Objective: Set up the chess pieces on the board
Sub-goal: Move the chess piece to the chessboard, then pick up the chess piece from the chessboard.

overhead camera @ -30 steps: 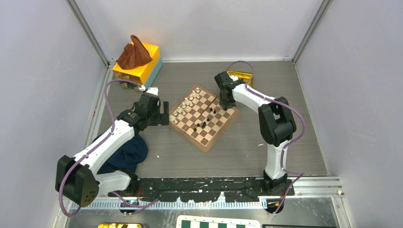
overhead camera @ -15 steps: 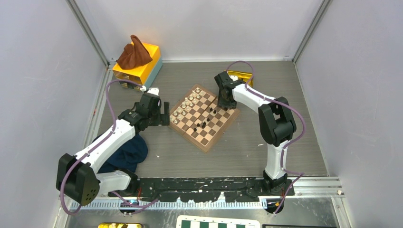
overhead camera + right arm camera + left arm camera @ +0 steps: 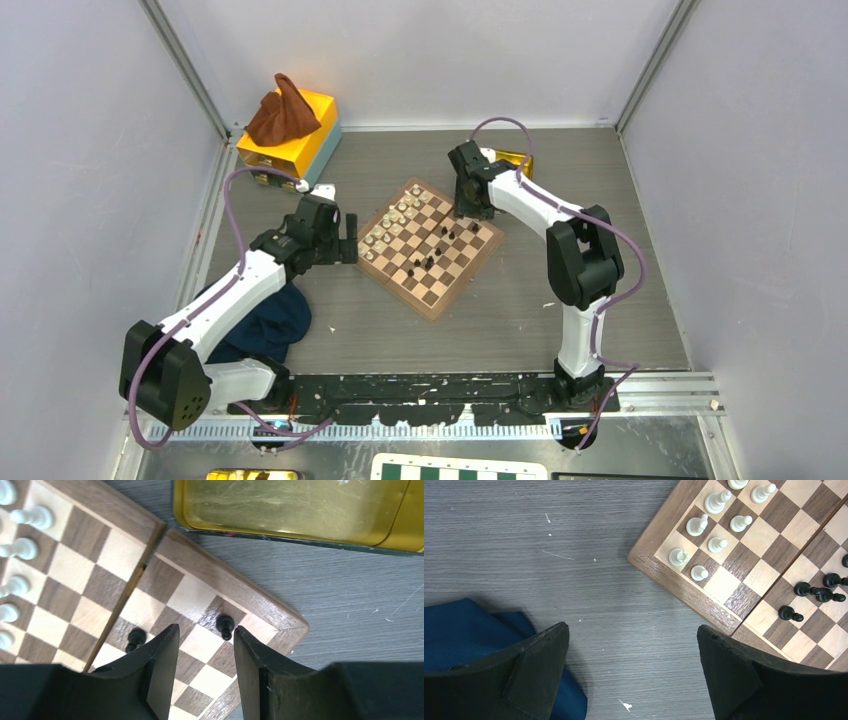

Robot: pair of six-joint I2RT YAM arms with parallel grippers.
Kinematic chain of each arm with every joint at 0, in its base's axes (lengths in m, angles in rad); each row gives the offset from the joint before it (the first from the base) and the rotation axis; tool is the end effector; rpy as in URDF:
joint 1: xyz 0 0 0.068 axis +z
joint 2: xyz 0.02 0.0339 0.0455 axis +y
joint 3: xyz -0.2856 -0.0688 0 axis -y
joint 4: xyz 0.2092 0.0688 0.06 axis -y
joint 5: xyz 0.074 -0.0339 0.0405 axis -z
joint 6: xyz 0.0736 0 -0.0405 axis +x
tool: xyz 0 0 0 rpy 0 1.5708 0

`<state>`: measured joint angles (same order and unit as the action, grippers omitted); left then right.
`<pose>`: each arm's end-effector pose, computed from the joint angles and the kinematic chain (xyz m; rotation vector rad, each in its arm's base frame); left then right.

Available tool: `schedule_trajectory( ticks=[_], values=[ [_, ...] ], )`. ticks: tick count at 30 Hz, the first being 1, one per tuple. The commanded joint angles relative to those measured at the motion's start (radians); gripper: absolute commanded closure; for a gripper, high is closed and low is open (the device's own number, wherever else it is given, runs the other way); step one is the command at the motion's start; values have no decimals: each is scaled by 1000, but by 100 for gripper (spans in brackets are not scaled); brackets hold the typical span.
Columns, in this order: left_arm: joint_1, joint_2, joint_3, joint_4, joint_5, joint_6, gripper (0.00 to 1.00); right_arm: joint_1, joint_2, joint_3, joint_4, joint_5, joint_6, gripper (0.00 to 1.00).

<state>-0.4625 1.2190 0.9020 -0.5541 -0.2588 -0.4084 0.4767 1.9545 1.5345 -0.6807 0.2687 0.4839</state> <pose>0.2165 -0.0869 0.2624 -0.0490 2.4045 -0.0863 0.3715 0.1699 0.2186 0.0937 2.6037 -0.0240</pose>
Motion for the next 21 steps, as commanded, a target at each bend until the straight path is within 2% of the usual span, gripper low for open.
schedule_trajectory(
  ticks=[1, 21],
  values=[
    [5, -1, 11, 45, 10, 0, 0, 29, -75, 63, -27, -26, -32, 50],
    [7, -3, 9, 48, 14, 0, 0, 88, 8, 144, -46, -134, -96, 52]
  ],
)
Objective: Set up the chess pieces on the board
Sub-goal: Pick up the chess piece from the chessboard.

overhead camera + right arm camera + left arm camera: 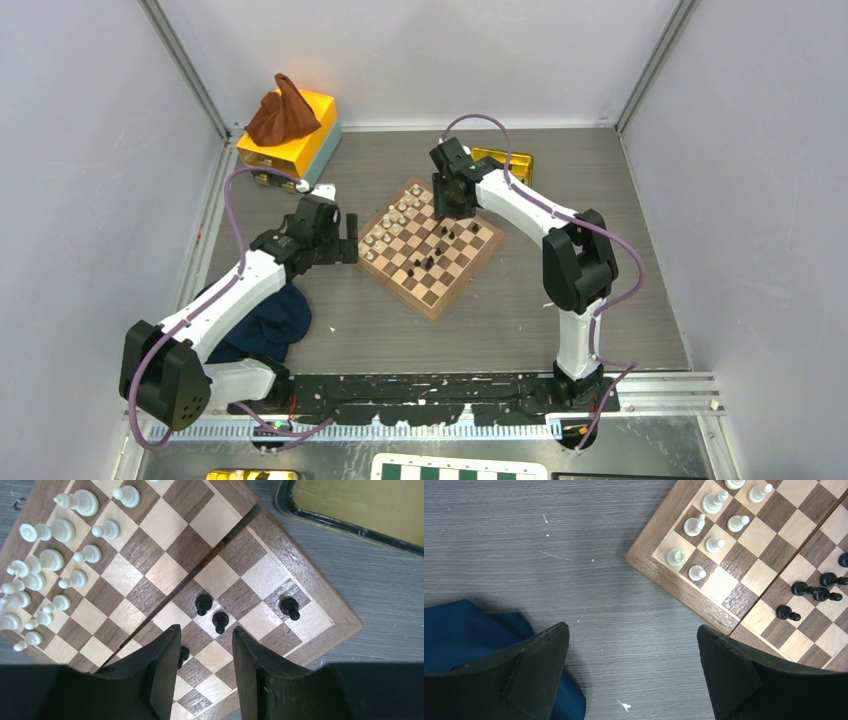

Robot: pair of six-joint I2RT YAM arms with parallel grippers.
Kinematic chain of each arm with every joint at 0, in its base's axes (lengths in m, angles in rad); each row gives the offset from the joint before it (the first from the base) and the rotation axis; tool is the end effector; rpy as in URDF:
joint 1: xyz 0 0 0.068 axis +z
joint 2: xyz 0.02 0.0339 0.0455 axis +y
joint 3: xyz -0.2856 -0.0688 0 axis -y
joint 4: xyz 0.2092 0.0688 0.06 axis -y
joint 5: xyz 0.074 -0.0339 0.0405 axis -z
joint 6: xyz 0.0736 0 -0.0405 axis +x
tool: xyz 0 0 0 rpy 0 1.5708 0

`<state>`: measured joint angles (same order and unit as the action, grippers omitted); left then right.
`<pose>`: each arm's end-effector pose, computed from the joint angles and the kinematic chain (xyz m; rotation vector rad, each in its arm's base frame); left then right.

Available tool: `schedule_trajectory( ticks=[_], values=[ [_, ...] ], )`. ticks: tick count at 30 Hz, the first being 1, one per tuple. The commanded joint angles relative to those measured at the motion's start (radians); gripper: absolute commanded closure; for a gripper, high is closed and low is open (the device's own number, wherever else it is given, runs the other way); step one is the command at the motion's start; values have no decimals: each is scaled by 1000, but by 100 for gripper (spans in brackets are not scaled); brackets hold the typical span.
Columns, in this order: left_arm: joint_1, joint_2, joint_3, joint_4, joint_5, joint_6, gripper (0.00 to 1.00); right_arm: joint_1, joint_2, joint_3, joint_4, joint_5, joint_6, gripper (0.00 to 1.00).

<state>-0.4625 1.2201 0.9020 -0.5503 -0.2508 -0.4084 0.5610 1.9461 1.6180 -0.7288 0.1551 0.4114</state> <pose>0.2169 -0.0877 0.2624 -0.0459 2.4048 -0.0967 0.3567 0.2107 0.2408 -0.1421 2.6099 0.1413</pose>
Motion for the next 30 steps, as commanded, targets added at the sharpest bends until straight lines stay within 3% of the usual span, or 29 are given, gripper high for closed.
schedule_trajectory(
  ticks=[1, 16, 30],
  values=[
    [7, -4, 9, 44, 4, 0, 0, 3, 21, 66, 2, -22, -23, 52],
    [17, 5, 8, 48, -1, 3, 0, 2, 115, 124, -23, -50, -32, 55],
    [25, 13, 3, 50, 2, 1, 0, 3, 147, 133, -39, -58, -34, 70]
  ],
)
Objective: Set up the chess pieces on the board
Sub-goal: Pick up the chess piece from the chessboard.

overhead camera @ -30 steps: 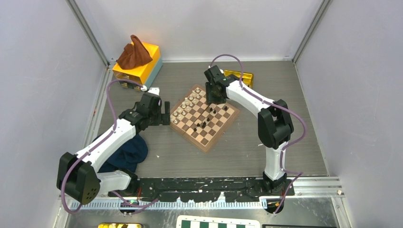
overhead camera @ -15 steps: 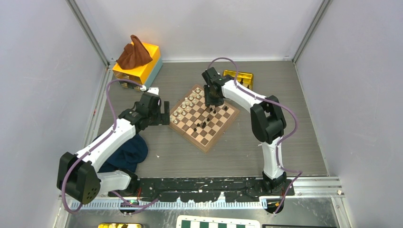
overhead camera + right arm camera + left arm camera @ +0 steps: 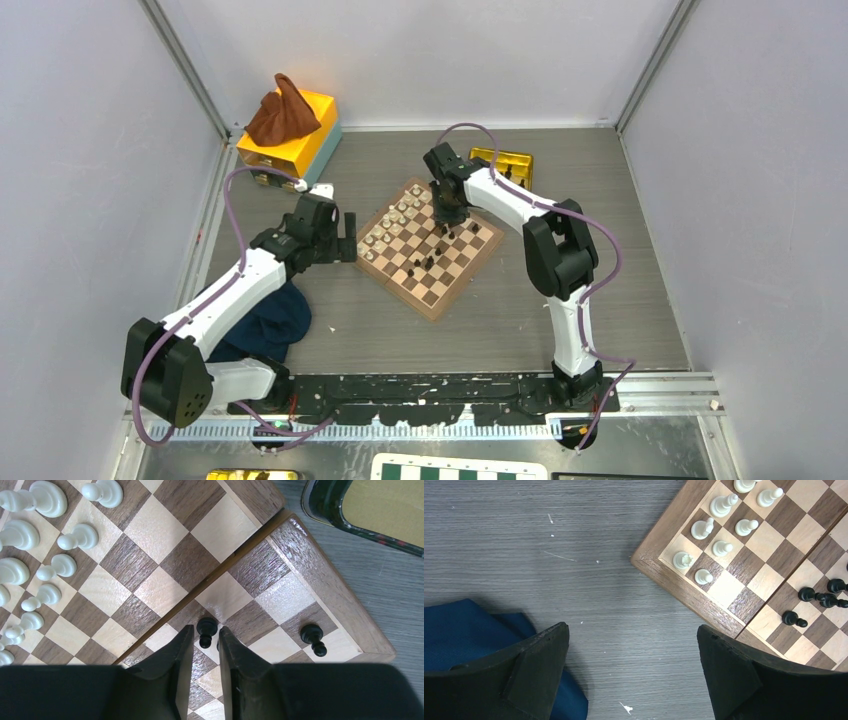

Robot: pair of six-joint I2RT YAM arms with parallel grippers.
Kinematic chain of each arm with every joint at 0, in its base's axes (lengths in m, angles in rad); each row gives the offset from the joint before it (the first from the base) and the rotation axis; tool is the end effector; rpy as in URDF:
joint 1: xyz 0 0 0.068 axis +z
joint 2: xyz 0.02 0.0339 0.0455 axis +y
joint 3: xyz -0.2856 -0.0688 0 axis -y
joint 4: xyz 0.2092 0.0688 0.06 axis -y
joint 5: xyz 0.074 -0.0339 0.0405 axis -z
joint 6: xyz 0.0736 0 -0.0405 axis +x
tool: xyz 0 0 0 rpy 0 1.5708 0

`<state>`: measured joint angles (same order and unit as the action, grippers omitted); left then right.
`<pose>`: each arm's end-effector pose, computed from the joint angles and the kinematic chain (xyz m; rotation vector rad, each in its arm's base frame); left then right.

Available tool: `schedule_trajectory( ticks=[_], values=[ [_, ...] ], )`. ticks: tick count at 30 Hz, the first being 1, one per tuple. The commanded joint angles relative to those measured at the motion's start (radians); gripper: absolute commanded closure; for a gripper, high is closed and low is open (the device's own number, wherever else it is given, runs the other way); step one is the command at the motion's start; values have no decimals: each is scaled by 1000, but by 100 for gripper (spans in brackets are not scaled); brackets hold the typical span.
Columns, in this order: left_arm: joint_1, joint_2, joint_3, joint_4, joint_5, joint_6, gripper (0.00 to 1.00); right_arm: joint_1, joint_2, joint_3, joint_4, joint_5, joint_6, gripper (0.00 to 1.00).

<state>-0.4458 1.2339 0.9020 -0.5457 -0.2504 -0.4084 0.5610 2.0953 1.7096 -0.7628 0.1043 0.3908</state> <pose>0.2206 -0.0852 0.2598 -0.0645 2.4125 -0.0845 0.3764 0.2275 0.2033 -0.2006 2.7086 0.1407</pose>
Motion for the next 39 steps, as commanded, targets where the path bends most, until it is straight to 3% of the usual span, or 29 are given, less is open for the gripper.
schedule_trajectory(
  ticks=[1, 17, 30, 39],
  values=[
    [9, -1, 3, 46, 2, 0, 0, 3, -1, 41, -7, -6, -14, 72],
    [10, -2, 0, 47, 4, -2, 0, 3, -17, 48, -13, 4, -18, 96],
    [12, -17, 6, 38, 0, -1, 0, 3, -61, 111, -49, 49, -22, 97],
    [12, -22, -1, 40, 17, -8, 0, -7, -149, 28, -66, 118, -9, 98]
  ],
)
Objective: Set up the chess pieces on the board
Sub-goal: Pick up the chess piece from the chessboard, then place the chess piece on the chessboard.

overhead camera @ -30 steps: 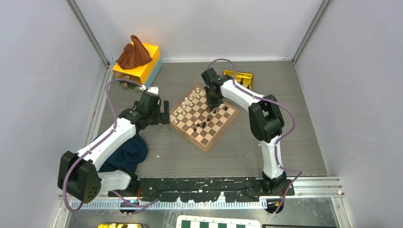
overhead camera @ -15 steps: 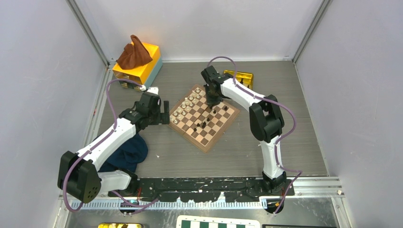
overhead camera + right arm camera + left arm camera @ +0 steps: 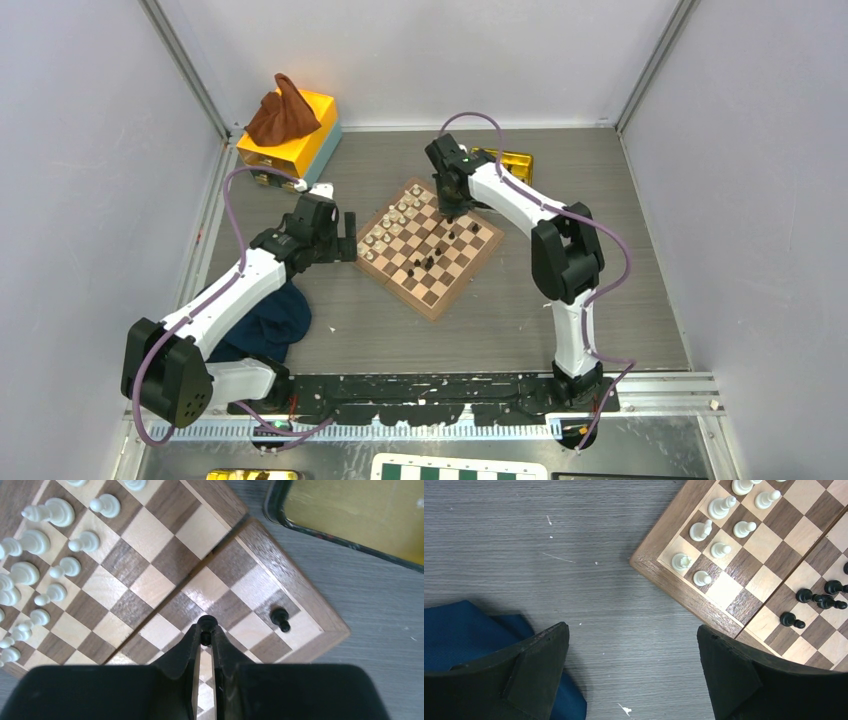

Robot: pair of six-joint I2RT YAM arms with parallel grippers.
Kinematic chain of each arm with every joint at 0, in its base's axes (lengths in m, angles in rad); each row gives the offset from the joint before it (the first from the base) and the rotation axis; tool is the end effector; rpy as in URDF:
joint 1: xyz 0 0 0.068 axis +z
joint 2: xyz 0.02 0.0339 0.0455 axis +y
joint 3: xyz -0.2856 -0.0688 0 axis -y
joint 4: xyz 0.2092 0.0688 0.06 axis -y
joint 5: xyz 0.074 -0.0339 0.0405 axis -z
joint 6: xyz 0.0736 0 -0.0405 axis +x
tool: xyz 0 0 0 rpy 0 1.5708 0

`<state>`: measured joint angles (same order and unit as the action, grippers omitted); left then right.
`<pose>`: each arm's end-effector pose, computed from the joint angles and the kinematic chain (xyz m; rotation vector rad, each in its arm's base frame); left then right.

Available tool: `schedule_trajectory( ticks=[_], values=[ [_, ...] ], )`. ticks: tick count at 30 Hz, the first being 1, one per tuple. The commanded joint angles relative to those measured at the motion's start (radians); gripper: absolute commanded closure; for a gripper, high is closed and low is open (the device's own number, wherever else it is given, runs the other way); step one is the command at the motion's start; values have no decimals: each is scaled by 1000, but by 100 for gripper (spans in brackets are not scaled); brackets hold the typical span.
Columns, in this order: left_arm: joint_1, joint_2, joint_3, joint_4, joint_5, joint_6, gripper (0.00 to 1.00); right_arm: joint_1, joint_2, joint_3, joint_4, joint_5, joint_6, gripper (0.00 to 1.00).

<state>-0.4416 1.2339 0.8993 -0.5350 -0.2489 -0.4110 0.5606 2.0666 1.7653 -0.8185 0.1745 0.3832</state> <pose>0.2217 -0.0848 0.2600 -0.0732 2.4055 -0.0897 0.3772 0.2217 0.2281 -0.1826 2.6558 0.0702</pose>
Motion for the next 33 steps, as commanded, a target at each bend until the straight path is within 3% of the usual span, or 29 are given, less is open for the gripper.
schedule_trajectory(
  ticks=[1, 18, 33],
  values=[
    [8, -21, 1, 30, 18, -7, 0, -9, -131, -47, -8, 53, 1, 98],
    [7, -1, 0, 36, 46, -13, 1, -31, -203, -205, 18, 50, 54, 98],
    [7, 12, 7, 33, 40, -12, 0, -57, -179, -245, 86, -4, 57, 98]
  ],
)
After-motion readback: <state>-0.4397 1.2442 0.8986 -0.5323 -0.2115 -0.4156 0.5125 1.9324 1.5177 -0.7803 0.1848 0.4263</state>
